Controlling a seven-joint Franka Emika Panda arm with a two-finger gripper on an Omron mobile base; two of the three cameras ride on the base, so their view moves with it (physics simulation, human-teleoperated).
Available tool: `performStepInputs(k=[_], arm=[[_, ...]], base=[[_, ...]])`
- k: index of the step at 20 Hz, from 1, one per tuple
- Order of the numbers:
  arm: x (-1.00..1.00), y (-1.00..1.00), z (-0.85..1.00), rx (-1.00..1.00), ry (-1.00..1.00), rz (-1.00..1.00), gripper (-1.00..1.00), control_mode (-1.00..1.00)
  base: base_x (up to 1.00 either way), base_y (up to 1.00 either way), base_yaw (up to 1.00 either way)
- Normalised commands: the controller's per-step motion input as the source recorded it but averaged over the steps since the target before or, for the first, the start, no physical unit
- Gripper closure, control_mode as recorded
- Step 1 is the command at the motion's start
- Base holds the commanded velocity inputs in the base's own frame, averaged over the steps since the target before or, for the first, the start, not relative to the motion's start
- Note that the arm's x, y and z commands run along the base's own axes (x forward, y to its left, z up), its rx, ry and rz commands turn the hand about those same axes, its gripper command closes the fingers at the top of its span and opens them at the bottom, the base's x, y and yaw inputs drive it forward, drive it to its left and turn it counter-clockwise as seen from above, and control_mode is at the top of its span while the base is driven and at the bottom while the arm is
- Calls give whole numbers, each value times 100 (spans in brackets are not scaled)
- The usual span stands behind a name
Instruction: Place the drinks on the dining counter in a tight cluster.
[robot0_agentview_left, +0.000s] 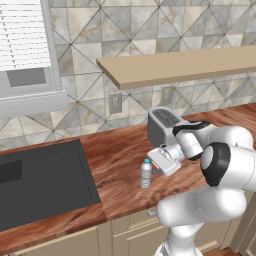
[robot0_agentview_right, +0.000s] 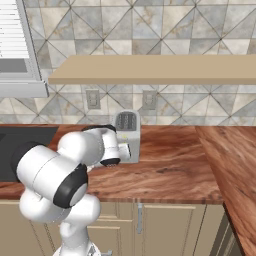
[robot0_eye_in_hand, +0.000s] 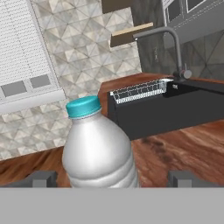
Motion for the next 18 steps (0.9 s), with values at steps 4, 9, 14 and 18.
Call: performStepInputs(k=[4, 9, 14, 18], arm=[[0, 11, 0, 0, 0, 0, -100, -100], [0, 10, 0, 0, 0, 0, -100, -100], [0, 2, 0, 0, 0, 0, -100, -100], [0, 0, 0, 0, 0, 0, -100, -100]], base=[[0, 0, 0], [0, 0, 0], [0, 0, 0], [0, 0, 0]])
